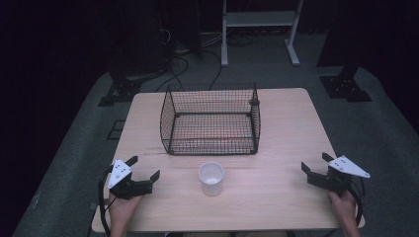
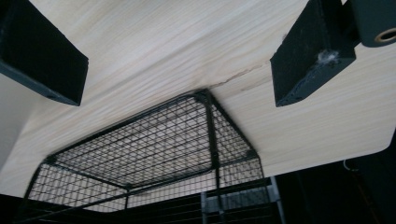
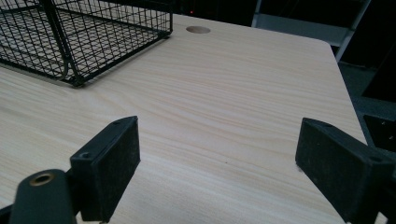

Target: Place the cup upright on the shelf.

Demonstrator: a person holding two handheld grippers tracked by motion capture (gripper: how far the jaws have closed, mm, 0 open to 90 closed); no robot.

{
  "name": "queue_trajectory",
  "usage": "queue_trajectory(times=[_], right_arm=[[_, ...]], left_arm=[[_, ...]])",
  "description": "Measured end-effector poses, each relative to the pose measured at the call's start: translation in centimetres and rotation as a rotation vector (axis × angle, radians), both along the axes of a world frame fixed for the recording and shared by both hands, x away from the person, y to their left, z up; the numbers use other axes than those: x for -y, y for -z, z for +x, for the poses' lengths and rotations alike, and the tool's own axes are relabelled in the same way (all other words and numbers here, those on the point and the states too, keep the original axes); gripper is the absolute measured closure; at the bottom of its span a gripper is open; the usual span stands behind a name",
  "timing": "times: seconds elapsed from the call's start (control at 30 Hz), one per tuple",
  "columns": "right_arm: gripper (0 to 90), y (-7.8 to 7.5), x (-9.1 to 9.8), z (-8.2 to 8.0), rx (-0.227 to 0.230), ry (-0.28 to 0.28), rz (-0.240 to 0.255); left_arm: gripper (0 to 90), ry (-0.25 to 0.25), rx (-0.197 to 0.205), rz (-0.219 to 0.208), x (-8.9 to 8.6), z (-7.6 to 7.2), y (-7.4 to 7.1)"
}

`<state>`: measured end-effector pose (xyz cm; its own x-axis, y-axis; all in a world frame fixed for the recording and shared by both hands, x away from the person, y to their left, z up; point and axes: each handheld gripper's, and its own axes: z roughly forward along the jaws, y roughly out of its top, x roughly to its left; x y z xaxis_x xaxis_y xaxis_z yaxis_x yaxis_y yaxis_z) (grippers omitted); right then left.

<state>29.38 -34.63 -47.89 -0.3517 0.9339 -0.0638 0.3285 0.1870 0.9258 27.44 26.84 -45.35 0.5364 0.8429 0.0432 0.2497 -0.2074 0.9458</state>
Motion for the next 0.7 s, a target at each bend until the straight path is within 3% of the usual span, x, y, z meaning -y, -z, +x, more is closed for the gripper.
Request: queue_trajectory(times=[0.23, 0.53, 0.7], right_arm=[[13.1, 0.0, 0.0, 0.0, -0.004, 0.002, 0.002], [13.1, 0.0, 0.0, 0.0, -0.007, 0.005, 0.009], [13.1, 0.0, 0.0, 0.0, -0.007, 0.005, 0.009]], left_arm=[[2.5, 0.038, 0.008, 0.021, 1.1, -0.1, -0.2], [2.5, 0.088, 0.016, 0.01, 2.1, -0.2, -0.7], [2.5, 0.141, 0.01, 0.01, 3.1, -0.1, -1.1]])
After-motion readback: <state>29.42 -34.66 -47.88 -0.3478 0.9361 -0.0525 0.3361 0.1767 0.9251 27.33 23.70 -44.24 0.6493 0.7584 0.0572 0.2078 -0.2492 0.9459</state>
